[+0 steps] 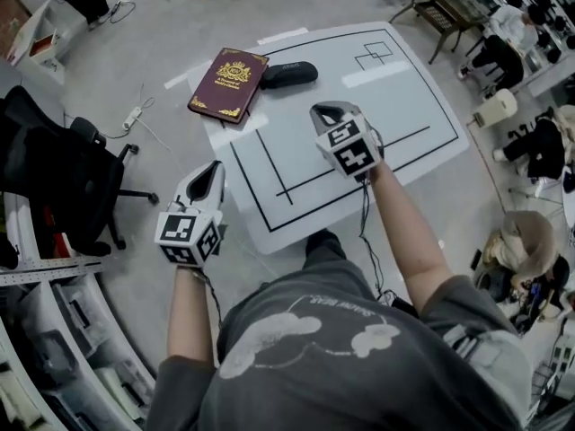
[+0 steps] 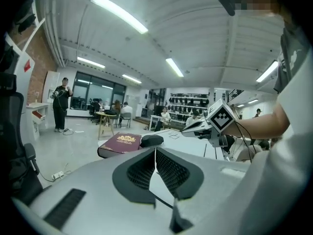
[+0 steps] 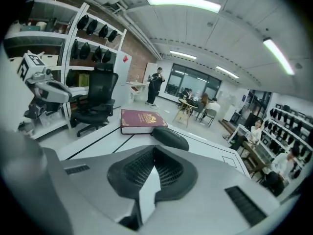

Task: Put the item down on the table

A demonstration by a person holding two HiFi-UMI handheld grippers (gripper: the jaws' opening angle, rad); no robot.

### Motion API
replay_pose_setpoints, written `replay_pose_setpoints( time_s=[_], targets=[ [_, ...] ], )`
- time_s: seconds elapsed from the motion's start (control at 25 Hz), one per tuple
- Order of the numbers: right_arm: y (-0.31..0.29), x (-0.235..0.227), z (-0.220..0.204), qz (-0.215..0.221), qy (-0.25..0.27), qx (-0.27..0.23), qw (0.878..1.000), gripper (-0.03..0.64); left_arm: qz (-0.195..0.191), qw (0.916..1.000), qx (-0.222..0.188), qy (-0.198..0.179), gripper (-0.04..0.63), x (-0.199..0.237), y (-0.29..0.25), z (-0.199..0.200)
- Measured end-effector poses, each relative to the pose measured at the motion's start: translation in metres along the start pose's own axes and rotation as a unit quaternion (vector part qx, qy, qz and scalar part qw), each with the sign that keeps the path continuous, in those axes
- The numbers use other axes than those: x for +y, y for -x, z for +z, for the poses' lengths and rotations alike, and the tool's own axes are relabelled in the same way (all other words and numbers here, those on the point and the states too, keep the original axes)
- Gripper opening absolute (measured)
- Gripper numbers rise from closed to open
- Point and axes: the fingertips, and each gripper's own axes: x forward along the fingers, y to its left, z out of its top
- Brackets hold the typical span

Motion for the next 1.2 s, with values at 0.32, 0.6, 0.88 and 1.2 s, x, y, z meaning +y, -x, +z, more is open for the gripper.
replay_pose_setpoints(
  time_s=[0.32,0.6,0.88,1.2],
  targets=[
    [0.085,0.095,-0.034,-0.055,-0.074,0.008,0.996,-0.002,-0.066,0.9978,-0.011,-0.005,0.007,-0.023,0.089,-0.021],
    [0.148,0.166,-0.066,-0.074,-0.125,0.022,0.989,-0.002,-0.097,0.9951,-0.008,0.013,0.006,-0.041,0.148,-0.049],
    [0.184,0.182,-0.075,-0.094,-0.134,0.02,0.986,-0.002,-0.124,0.9922,-0.012,0.005,0.006,-0.067,0.162,-0.051],
    [0.231,0.187,-0.108,-0.101,-0.168,0.017,0.981,-0.002,-0.141,0.9901,-0.001,-0.003,0.006,-0.115,0.165,-0.058]
  ],
)
